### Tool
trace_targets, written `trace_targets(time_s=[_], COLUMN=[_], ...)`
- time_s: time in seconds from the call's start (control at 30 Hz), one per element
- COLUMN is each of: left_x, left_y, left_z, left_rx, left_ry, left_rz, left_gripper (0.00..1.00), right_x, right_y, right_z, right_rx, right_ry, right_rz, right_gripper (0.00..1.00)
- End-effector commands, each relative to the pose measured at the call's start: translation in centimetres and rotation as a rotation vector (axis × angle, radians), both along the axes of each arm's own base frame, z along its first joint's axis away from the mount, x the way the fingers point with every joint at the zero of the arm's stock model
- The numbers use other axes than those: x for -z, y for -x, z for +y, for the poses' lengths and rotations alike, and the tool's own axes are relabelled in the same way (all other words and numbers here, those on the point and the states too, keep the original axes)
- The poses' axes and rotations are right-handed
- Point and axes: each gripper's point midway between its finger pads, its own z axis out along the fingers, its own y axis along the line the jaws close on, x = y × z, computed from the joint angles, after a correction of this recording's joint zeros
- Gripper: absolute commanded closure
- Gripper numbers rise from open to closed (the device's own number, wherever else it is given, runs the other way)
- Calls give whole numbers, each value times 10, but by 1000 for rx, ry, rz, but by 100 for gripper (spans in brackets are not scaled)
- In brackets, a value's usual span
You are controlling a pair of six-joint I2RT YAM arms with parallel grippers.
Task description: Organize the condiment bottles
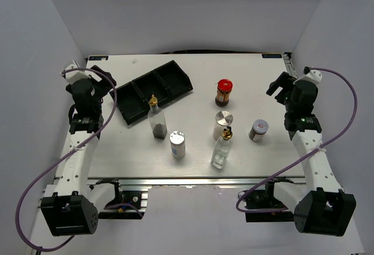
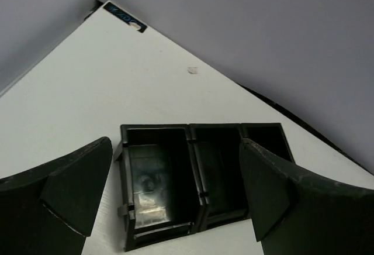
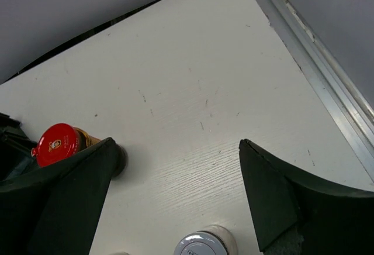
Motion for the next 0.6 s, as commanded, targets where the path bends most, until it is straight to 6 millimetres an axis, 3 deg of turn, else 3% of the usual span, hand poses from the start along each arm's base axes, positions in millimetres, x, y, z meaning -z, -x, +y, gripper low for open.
trace_targets(time_s=[0.0,0.07,0.1,0.13,0.17,0.2,0.3,0.5,0.57], left_x=[-38,-53,-55,-51,-58,-58,-56,-44,-34], left_y=[-9,-16,-16,-16,-15,-10,-1,26,33], left_z=[-34,-58,-86,-100,-102,-130,-162,-203,-207], left_rx=[170,261,328,353,319,376,463,585,584], left_ry=[18,-9,-25,-45,-95,-116,-144,-204,-239], left_rz=[-61,-59,-53,-22,-21,-13,12,41,90], left_gripper=[2,2,2,2,2,2,2,2,2], right_x=[-25,-22,-18,-17,-16,-14,-21,-16,-14], right_y=[-6,-5,-3,-2,-2,2,3,5,4], right_z=[13,16,21,26,30,43,51,61,64], right_rx=[-79,-108,-137,-166,-196,-280,-332,-397,-416], right_ry=[-8,4,0,3,16,24,25,22,20], right_rz=[-53,-46,-44,-46,-50,-59,-99,-83,-74], right_gripper=[11,11,10,11,11,11,11,11,11])
